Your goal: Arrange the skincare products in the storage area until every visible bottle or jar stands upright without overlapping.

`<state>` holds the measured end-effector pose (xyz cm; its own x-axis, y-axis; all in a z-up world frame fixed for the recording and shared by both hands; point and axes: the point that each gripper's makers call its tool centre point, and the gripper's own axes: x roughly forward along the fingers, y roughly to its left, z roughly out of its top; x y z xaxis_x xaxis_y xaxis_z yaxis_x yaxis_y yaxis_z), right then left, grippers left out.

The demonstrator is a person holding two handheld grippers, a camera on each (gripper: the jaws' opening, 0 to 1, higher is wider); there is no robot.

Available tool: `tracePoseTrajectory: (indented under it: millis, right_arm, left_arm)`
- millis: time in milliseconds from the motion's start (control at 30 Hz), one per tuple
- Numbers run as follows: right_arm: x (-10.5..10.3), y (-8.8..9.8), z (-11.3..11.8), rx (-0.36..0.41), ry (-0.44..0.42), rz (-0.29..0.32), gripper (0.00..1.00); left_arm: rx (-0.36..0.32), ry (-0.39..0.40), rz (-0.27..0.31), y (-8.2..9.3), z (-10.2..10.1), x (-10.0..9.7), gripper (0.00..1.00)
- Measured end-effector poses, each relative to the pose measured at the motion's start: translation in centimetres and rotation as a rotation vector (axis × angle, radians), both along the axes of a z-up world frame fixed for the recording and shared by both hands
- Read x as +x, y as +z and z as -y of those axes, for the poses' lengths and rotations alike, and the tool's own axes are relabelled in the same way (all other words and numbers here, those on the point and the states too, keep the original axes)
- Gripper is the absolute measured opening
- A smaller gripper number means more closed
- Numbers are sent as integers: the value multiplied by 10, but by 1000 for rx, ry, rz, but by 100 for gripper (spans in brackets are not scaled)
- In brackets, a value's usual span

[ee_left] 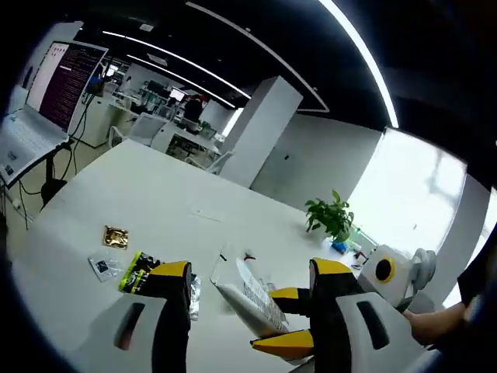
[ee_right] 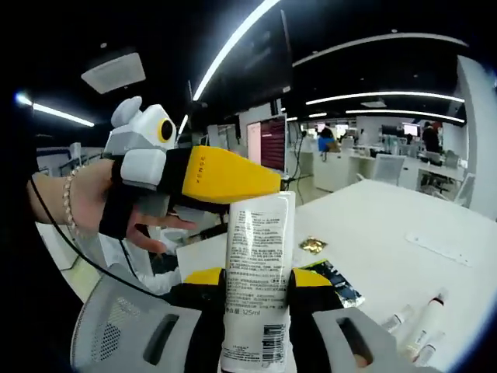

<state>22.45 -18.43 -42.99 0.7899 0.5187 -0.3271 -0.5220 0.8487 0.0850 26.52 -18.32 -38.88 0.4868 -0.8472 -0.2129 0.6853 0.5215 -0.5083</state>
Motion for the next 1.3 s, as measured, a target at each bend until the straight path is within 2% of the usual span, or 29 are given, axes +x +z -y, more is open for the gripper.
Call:
tracePoseTrajectory:
  millis: [133,200,333,500,533,567,600,633,667,700,767,833,867,1033,1167,1300]
  right_arm:
    - [-2,0,2,-36,-3,6,23]
    - [-1,3,3,-35,-7,10,23]
    - [-2,11,5,-38,-11,26,23]
    - [-4,14,6,-56,-13,38,23]
    - [-4,14,6,-55,-12,36,23]
    - [-5,14,6,-50,-12,35,23]
    - [-5,14,5,-53,-11,41,23]
    - [-5,14,5,-59,-12,43,23]
    - [-5,14,7,-73,-19,43,23]
    - [-3,13,9,-82,-21,46,23]
    - [-3,13,11,-76,-25,50,24]
    - [-3,15,11,-68,-31,53,24]
    - [-3,16,11,-65,-35,58,24]
    - [1,25,9,-72,-51,77,26]
    - [4,33,12,-68,-88,71,25]
    - [6,46,23,16,-233,78,29]
  left_arm:
    - [2,14,-6,0,5,-3,38]
    - [27,12,19,-3,8,-1,30]
    - [59,27,29,-4,10,-2,16]
    - [61,46,43,0,10,-4,15]
    - [56,40,42,2,11,-5,13]
    - [26,9,26,6,16,-10,10]
    - [-9,3,-17,10,19,-15,8]
    - [-21,0,-17,13,21,-18,6]
    - [54,-13,83,12,21,-16,6]
    - [100,-26,136,13,23,-17,6]
    - [86,-14,94,16,28,-23,5]
    - [114,-16,121,19,27,-25,5]
    - [113,-8,124,20,26,-20,5]
    - [134,51,169,32,26,-23,5]
    - [100,133,155,40,23,-18,5]
    - [27,196,100,46,22,-13,5]
